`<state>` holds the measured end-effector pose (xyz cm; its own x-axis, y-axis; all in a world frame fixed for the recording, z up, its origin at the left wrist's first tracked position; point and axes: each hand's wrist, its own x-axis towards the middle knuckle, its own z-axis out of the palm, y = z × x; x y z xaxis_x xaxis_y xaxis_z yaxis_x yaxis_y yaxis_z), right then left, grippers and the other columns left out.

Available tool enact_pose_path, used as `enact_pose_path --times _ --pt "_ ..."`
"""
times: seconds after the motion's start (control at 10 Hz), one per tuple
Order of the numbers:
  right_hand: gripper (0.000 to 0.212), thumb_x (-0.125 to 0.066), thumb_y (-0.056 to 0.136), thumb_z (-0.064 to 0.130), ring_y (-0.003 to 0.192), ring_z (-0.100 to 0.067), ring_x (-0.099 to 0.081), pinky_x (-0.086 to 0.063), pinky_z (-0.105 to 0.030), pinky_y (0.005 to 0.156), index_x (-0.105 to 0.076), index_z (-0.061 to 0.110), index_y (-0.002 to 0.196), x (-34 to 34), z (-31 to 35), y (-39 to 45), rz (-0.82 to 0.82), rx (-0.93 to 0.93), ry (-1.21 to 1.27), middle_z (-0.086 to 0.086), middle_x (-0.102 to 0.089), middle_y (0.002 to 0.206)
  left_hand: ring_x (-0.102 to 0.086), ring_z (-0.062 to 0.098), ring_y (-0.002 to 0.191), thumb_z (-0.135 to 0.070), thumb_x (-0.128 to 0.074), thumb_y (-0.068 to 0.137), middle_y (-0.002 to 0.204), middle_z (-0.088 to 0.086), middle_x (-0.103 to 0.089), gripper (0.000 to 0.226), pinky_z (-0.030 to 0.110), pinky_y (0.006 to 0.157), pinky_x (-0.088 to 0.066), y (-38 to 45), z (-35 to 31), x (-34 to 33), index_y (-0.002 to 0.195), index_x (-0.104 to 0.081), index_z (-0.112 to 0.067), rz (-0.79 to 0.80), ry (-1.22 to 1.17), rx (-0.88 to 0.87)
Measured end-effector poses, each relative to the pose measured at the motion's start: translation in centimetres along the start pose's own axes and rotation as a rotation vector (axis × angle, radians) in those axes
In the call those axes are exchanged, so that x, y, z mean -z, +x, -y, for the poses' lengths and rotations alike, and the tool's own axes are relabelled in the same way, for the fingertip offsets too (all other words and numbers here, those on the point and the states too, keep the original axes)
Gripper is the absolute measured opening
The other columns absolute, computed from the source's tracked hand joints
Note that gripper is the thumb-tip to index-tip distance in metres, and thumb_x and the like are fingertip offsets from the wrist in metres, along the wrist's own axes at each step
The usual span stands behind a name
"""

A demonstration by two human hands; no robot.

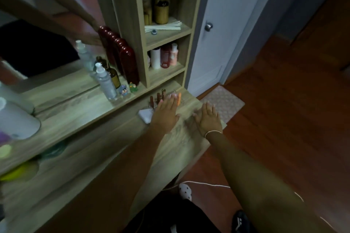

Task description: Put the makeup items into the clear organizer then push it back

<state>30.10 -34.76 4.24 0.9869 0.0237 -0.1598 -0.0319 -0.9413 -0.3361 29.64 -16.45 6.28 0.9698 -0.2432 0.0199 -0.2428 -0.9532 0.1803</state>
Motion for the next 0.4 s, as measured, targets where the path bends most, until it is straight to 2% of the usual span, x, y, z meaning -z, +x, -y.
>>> enact_pose_path --times 0.1,0.4 --pt "0.071 -0.022 0.098 0.053 0.149 -0.027 0.005 0.0 -0.046 0.122 -0.002 0.011 0.151 2.9 1.0 -0.8 -0.051 -0.016 -0.006 -0.008 0.002 0.162 -0.009 0.028 0.147 -0.037 -0.036 0.098 0.16 0.014 -0.012 0.066 0.042 0.121 -0.009 0.2 -0.3 2.4 0.149 -0.008 -0.005 -0.007 0.043 -0.039" --pt "0.07 -0.021 0.098 0.053 0.149 -0.03 0.002 -0.002 -0.045 0.12 -0.005 0.011 0.151 13.1 3.2 -0.7 -0.204 0.014 -0.027 -0.009 -0.003 0.162 -0.002 0.026 0.148 -0.042 -0.032 0.1 0.161 0.014 0.0 0.069 0.042 0.122 -0.006 2.1 -3.6 11.7 0.149 -0.001 -0.004 -0.04 0.003 -0.111"
